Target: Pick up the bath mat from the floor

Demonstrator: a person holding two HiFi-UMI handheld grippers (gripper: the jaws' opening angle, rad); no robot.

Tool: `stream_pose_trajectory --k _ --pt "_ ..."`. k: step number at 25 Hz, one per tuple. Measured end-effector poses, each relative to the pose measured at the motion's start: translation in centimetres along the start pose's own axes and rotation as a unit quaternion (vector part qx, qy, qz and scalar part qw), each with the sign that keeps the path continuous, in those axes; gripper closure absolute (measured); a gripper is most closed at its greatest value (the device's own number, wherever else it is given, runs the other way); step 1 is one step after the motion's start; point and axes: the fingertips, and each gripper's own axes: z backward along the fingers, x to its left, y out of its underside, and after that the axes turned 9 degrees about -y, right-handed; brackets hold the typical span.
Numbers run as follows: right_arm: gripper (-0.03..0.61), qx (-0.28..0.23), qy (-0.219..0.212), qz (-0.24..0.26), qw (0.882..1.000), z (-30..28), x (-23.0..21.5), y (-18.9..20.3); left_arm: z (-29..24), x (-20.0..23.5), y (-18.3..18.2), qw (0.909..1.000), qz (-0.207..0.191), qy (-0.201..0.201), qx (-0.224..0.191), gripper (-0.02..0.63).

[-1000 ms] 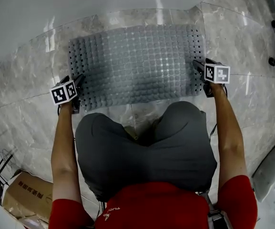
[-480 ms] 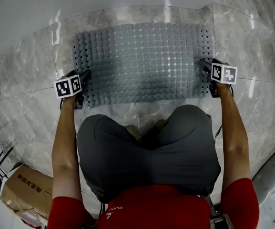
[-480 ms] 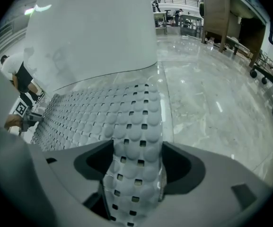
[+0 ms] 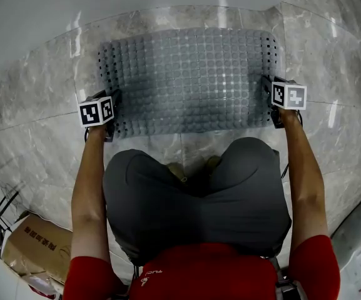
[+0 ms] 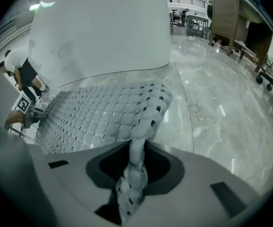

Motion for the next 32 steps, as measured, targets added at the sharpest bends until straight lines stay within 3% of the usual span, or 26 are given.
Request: stream_pose_trajectory --k 3,6,13,20,25,32 --pt "0.533 -0.003 -0.016 0.022 1.0 0.5 1.4 -0.5 0.4 -0.5 -0.3 0.9999 -0.004 0.002 -0.013 0.513" --pt "0.54 -0.03 -0.038 0.032 0.998 1.7 2.8 -1.0 1.5 -1.2 -0.6 0.9993 -0.003 0.02 -0.032 0.559" --pt "0.541 -0.104 -0.075 0.043 0.991 6.4 6.4 -2.5 5.5 -2.4 -1.5 0.9943 0.018 0.059 -0.087 0.568" --pt "0.541 -0.166 -0.094 0.07 0.979 11.7 10.3 -4.1 11.2 -3.7 -2.6 0.985 0.014 0.079 -0.153 0.571" --pt "0.541 -0.225 -0.101 0.078 0.966 15.2 12.2 -6.1 15.3 -3.2 -4.5 0.9732 0.016 0.073 -0.217 0.572" --pt "0.543 -0.303 -0.112 0.117 0.939 21.9 16.0 -10.9 22.8 -4.2 -8.9 0.9449 -0.003 0.059 -0.322 0.572"
